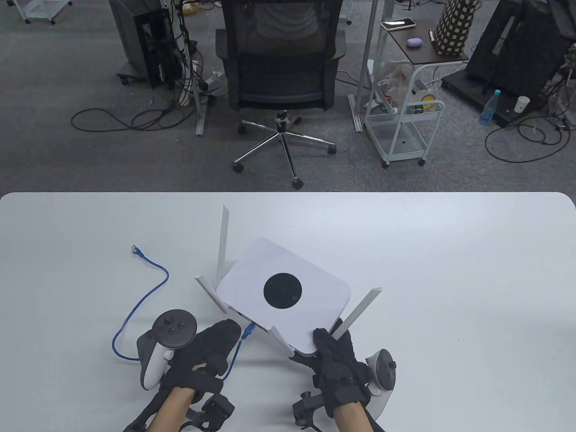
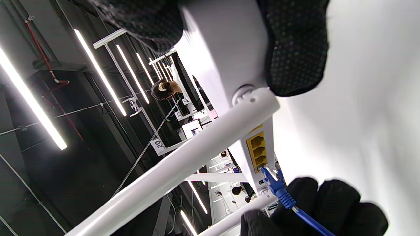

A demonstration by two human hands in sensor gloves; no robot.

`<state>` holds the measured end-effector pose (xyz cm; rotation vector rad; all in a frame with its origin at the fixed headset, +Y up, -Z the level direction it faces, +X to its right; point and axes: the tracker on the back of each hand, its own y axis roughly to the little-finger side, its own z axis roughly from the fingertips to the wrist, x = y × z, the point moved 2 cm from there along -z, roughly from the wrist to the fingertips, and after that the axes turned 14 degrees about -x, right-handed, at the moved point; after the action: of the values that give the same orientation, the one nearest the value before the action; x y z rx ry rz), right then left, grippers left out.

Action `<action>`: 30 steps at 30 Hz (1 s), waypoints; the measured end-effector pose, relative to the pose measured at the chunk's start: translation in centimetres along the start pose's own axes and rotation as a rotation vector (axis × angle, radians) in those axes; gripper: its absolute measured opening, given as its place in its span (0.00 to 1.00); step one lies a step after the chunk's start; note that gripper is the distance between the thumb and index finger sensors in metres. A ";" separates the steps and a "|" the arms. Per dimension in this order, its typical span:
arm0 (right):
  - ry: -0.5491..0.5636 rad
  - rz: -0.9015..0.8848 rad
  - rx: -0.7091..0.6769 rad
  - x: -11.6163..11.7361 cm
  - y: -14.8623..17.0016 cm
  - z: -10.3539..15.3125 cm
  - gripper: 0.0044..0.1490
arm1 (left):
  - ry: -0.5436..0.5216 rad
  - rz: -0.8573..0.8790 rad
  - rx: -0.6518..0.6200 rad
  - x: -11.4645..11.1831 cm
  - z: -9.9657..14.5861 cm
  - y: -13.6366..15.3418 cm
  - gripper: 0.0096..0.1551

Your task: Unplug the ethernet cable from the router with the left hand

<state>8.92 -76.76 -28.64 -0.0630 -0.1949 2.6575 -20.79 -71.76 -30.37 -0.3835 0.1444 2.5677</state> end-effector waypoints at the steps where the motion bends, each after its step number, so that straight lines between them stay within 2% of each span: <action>1: -0.002 0.000 0.001 0.0 0.0 0.0 0.52 | 0.002 0.047 0.001 -0.3 -0.3 0.2 0.37; 7: -0.012 0.003 0.000 0.1 0.1 0.0 0.52 | -0.025 0.233 0.030 -1.5 -1.2 0.4 0.26; 30: 0.000 0.031 -0.008 -0.1 0.2 0.0 0.52 | -0.070 0.129 0.062 -2.2 -1.8 -0.4 0.23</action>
<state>8.91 -76.93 -28.68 -0.0694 -0.2065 2.6882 -18.35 -72.85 -31.41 -0.2691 0.2296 2.6921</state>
